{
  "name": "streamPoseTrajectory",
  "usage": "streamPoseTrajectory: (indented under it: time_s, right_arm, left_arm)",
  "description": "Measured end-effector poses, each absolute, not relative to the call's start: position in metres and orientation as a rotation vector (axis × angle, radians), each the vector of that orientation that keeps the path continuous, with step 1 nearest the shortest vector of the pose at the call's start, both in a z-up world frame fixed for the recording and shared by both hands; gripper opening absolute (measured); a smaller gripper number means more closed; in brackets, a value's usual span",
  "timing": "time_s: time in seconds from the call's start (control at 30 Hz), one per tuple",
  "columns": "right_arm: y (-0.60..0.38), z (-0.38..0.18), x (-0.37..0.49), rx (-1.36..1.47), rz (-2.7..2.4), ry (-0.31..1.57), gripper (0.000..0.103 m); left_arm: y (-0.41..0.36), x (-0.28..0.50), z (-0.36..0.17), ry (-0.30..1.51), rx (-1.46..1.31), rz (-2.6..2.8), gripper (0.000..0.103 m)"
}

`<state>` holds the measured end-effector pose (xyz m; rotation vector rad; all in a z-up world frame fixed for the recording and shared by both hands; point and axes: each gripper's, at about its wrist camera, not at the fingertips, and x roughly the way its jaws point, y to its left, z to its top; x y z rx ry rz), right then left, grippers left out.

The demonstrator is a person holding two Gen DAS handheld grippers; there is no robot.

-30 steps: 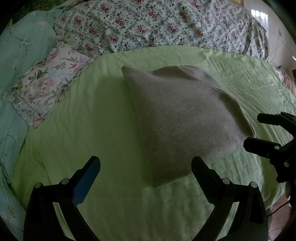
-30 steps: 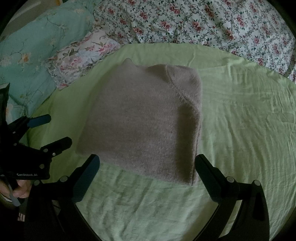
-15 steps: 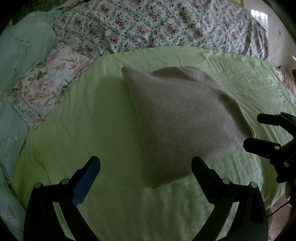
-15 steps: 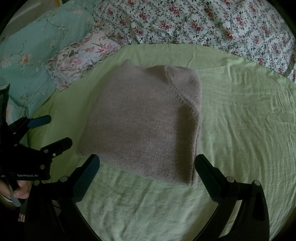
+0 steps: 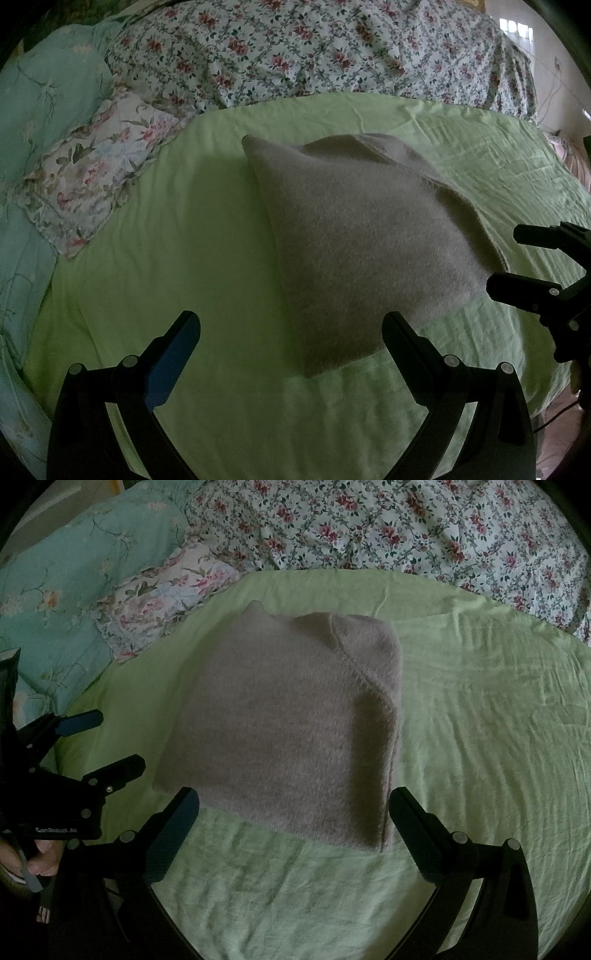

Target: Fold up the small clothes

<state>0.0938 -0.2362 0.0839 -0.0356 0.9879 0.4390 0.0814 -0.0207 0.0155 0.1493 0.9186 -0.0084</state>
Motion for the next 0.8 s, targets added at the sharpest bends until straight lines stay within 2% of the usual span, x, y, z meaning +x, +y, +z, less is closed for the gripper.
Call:
streamPoseTrajectory:
  time_s: [0.8]
  right_arm:
    - [-0.232,0.088,0.105,-0.018,0.427,0.977,0.102]
  left_arm:
    - [-0.022,0.102,0.016,0.921,0.155,-0.010,0.099]
